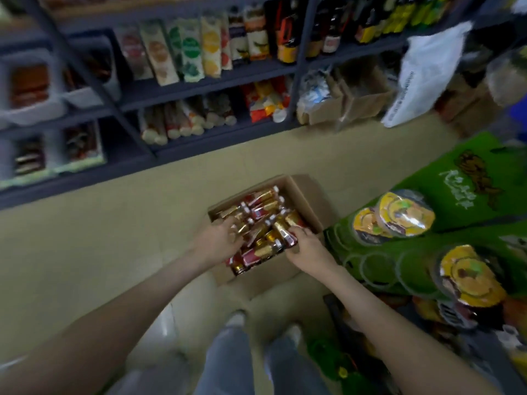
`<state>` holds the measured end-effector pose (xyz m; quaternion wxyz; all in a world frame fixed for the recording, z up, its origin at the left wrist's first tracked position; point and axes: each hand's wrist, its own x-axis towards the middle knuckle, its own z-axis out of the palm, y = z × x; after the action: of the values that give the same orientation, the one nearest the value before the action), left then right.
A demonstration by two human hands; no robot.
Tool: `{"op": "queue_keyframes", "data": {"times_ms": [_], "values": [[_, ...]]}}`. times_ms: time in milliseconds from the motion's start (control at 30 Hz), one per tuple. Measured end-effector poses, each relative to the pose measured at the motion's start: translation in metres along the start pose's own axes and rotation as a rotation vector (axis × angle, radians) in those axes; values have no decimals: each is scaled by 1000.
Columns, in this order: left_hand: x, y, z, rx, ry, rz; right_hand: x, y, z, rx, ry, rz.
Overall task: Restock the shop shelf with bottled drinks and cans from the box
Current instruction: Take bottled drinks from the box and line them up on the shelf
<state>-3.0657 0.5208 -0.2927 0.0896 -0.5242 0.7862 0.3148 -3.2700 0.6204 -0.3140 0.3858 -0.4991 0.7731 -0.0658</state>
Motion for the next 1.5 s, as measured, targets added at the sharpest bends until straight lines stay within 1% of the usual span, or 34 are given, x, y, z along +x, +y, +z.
{"op": "queue_keyframes", "data": {"times_ms": [133,267,367,500,667,733,800,833,933,1067,1133,1233,1333,1367,1500], "values": [[-10,-49,24,-79,-5,-136,31,-7,31,-33,-82,-12],[5,-100,61,-117,-82,-243,66,-9,73,-38,-156,-2],[30,-129,92,-128,-144,-282,94,-2,106,-58,-217,3],[72,-151,136,-126,-174,-287,138,24,154,-33,-231,54],[128,-164,212,-197,-182,-327,197,86,219,-38,-185,122],[154,-172,247,-225,-175,-348,222,112,246,-84,-173,114],[178,-179,279,-248,-153,-372,244,134,270,-95,-133,99],[190,-184,296,-246,-145,-383,254,145,281,-84,-96,122],[218,-193,341,-211,-127,-402,279,171,310,-48,19,199],[242,-196,378,-92,-100,-411,291,180,334,-138,48,159],[251,-195,386,-43,-84,-430,293,181,342,-136,91,143],[254,-198,391,-60,-77,-431,292,184,347,-25,208,216],[250,-202,387,-228,-50,-427,285,181,341,19,222,267],[248,-203,384,-282,-44,-434,283,180,340,90,217,309],[238,-204,374,-511,8,-505,292,174,349,676,98,637]]}}
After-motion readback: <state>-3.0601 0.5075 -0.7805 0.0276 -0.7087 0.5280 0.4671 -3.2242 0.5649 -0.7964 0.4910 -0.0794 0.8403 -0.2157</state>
